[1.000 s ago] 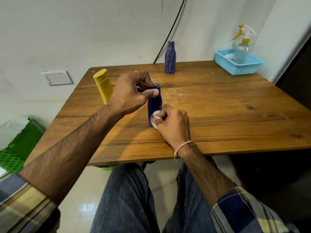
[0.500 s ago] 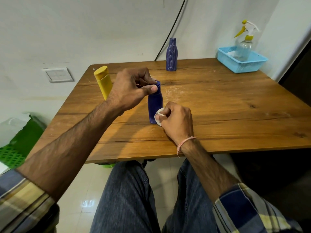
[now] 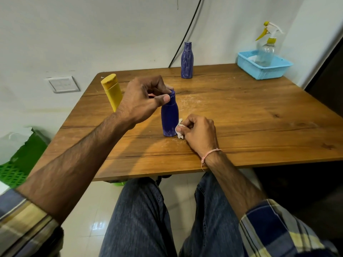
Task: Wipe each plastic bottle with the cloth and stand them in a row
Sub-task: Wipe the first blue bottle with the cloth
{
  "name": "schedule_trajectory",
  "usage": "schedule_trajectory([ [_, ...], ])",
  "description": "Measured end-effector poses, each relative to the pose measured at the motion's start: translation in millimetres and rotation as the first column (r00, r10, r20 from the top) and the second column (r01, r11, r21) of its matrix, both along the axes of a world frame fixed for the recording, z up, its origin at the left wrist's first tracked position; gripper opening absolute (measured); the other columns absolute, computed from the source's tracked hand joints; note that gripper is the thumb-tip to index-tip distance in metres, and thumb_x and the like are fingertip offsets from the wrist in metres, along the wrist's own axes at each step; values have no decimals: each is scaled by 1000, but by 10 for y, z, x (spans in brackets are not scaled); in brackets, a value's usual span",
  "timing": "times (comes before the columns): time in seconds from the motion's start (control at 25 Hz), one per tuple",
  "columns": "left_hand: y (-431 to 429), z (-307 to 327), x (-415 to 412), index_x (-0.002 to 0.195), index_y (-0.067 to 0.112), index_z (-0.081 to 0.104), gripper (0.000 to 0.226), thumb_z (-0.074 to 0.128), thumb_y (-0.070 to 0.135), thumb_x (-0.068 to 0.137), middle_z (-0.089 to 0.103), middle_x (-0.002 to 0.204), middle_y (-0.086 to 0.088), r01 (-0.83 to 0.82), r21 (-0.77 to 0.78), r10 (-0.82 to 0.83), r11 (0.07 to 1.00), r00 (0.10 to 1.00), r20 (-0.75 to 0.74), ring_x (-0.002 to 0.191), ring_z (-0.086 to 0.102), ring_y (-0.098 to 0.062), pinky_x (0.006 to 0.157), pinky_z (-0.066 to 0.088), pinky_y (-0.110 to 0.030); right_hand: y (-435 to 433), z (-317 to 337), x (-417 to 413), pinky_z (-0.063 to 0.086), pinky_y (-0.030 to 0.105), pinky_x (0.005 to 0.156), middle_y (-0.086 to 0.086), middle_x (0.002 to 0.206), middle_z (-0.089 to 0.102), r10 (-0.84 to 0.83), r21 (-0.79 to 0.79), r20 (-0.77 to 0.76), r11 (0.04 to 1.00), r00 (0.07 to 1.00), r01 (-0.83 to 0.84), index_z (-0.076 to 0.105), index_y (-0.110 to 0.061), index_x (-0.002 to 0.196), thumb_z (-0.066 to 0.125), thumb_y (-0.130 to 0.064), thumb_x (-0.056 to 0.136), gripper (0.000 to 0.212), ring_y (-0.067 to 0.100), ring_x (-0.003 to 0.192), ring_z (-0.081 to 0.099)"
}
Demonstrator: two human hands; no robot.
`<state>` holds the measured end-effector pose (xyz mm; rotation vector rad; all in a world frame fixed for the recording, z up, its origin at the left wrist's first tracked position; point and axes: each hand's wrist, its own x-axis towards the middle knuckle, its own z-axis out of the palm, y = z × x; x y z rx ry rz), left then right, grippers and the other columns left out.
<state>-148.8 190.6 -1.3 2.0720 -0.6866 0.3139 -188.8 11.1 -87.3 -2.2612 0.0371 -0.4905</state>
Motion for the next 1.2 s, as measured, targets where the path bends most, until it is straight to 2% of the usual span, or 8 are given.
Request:
schedule_trajectory([
  [0.08, -11, 0, -2, 95, 3, 68, 13, 73, 12, 89, 74, 103, 1, -12, 4, 12, 1000, 1000, 3, 102, 70, -7, 83, 60, -37, -21, 129, 19, 59, 26, 72, -11, 86, 71, 30, 3, 29, 1000, 999, -30, 71, -21, 84, 82, -22, 80, 12, -2, 77, 63],
  [0.16, -8, -5, -5, 95, 3, 68, 12, 73, 12, 89, 74, 102, 2, -28, 9, 28, 1000, 999, 17, 102, 70, -6, 83, 60, -35, 19, 327, 35, 52, 12, 67, -13, 85, 70, 37, 91, 181, 994, 983, -55, 72, -18, 87, 82, -19, 80, 12, -6, 75, 61],
  [0.28, 6, 4, 6, 94, 4, 68, 13, 73, 15, 89, 75, 99, 2, -45, 43, 44, 998, 998, 42, 102, 70, -7, 83, 61, -35, 104, 419, 66, 50, 10, 63, -14, 87, 69, 10, 131, 324, 990, 946, -56, 72, -17, 93, 79, -21, 84, 12, -6, 74, 60],
  [0.44, 62, 15, 33, 93, 4, 69, 29, 71, 32, 86, 74, 95, 0, -59, 58, 55, 997, 996, 65, 98, 71, -14, 83, 61, -39, 101, 26, 35, 56, 23, 65, -10, 87, 67, 21, 10, 146, 1000, 989, -22, 68, -21, 89, 77, -26, 85, 12, 4, 79, 64],
  [0.56, 30, 11, 18, 94, 4, 69, 20, 73, 23, 88, 73, 95, 1, -89, 83, 84, 993, 994, 65, 99, 70, -13, 84, 60, -40, 77, -109, 54, 58, 30, 68, -6, 87, 70, 12, -91, -51, 996, 999, -16, 68, -20, 85, 80, -29, 83, 15, 11, 81, 66],
  [0.72, -91, 27, -57, 91, 8, 68, 12, 73, 18, 88, 72, 93, 1, -183, 114, 169, 977, 978, 119, 91, 68, -11, 77, 59, -29, 104, -54, 45, 59, 32, 67, -10, 80, 69, -61, 52, -35, 997, 998, 63, 68, -23, 81, 83, -27, 80, 15, 7, 75, 65],
  [0.88, -200, 42, -127, 86, 12, 66, 10, 75, 17, 87, 68, 87, 6, -317, 131, 302, 939, 945, 127, 77, 60, 3, 61, 43, -9, 367, -171, -146, 58, 29, 68, -7, 84, 72, -39, 130, -18, 991, 999, 41, 58, -30, 71, 82, -23, 81, 26, 10, 77, 68],
  [1.2, -211, 150, -143, 87, 15, 64, 10, 73, 19, 86, 71, 98, 7, -292, 234, 268, 927, 955, 130, 86, 64, -6, 63, 43, -12, 116, -36, 112, 60, 27, 71, -9, 90, 74, -131, 151, -61, 979, 989, 139, 74, -27, 96, 75, -22, 86, 11, 5, 81, 69],
])
